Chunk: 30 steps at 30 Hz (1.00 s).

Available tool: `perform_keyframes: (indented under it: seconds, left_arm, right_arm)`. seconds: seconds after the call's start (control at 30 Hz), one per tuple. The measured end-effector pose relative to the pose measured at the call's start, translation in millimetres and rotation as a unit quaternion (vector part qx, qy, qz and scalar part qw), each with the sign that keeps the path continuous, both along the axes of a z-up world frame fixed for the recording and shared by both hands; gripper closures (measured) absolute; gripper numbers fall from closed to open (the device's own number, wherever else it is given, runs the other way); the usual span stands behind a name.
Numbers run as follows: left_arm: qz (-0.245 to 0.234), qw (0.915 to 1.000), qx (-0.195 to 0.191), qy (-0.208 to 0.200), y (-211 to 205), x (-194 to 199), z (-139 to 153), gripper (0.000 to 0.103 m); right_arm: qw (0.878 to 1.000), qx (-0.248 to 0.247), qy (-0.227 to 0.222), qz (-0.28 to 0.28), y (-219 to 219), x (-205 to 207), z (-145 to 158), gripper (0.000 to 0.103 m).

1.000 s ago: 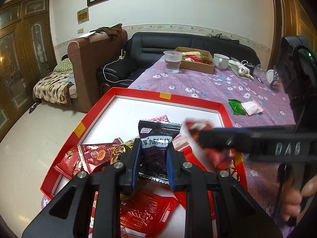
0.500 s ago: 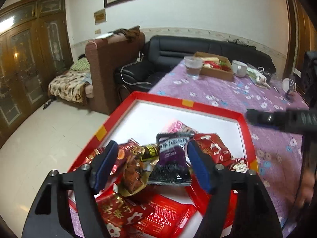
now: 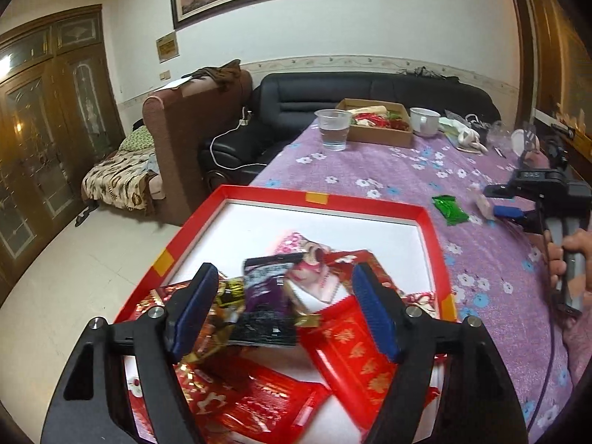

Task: Organize snacks
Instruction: 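Grasp the pink-white pack with the right tool while the left tool grasps the green pack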

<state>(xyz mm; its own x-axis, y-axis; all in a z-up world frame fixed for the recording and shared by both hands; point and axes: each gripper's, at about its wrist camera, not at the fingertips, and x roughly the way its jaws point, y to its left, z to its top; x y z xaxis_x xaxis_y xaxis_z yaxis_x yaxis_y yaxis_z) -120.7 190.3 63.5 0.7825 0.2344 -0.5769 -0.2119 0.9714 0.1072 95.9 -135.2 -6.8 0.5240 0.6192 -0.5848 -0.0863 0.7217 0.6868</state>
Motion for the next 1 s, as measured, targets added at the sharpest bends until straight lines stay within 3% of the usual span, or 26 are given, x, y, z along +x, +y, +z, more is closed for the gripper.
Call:
perform_keyframes:
  seconds: [0.1, 0.17, 0.23, 0.37, 0.43, 0.57, 0.67, 0.73, 0.83, 0.9, 1.0]
  left_arm:
    - [-0.009, 1.0000, 0.004, 0.002, -8.1, -0.6, 0.8, 0.028]
    - [-0.013, 0.9999, 0.007, 0.001, -12.6, -0.8, 1.9, 0.028]
    - [-0.016, 0.9998, 0.009, 0.000, -16.0, -1.9, 3.4, 0.028]
    - [-0.025, 0.9996, 0.013, -0.002, -24.6, -4.7, 6.5, 0.028]
    - [-0.028, 0.9995, 0.015, -0.001, -28.8, -5.7, 7.0, 0.028]
    - [-0.035, 0.9992, 0.018, 0.003, -38.7, -5.2, 7.4, 0.028]
    - [-0.041, 0.9988, 0.024, 0.004, -47.9, -4.9, 9.8, 0.028]
    - [-0.046, 0.9987, 0.022, 0.004, -53.7, -3.4, 12.0, 0.028]
    - [-0.068, 0.9976, 0.007, 0.011, -66.5, 5.8, 17.4, 0.028]
    - [-0.095, 0.9952, 0.000, 0.021, -81.3, 21.6, 22.1, 0.028]
    - [-0.124, 0.9915, -0.002, 0.042, -107.1, 53.0, 23.3, 0.028]
  right_arm:
    - [1.000, -0.019, -0.009, -0.008, 3.8, -2.8, 3.2, 0.056]
    - [0.999, -0.042, -0.024, -0.022, 9.4, -4.3, 7.8, 0.049]
    - [0.996, -0.072, -0.039, -0.023, 18.5, -8.5, 13.2, 0.034]
    - [0.994, -0.098, -0.047, -0.006, 37.6, -9.6, 12.6, 0.030]
    - [0.990, -0.130, -0.060, 0.003, 50.8, -10.4, 13.9, 0.023]
    - [0.972, -0.218, -0.082, 0.025, 74.7, -11.4, 13.6, 0.022]
    - [0.957, -0.278, -0.082, 0.024, 81.9, -12.3, 12.6, 0.041]
    - [0.938, -0.335, -0.085, 0.030, 85.1, -12.5, 12.9, 0.071]
    - [0.941, -0.331, -0.058, 0.039, 72.9, -7.6, 14.8, 0.080]
    - [0.939, -0.337, -0.043, 0.047, 63.3, -6.5, 16.4, 0.081]
    - [0.946, -0.317, -0.026, 0.062, 47.0, -3.6, 17.2, 0.082]
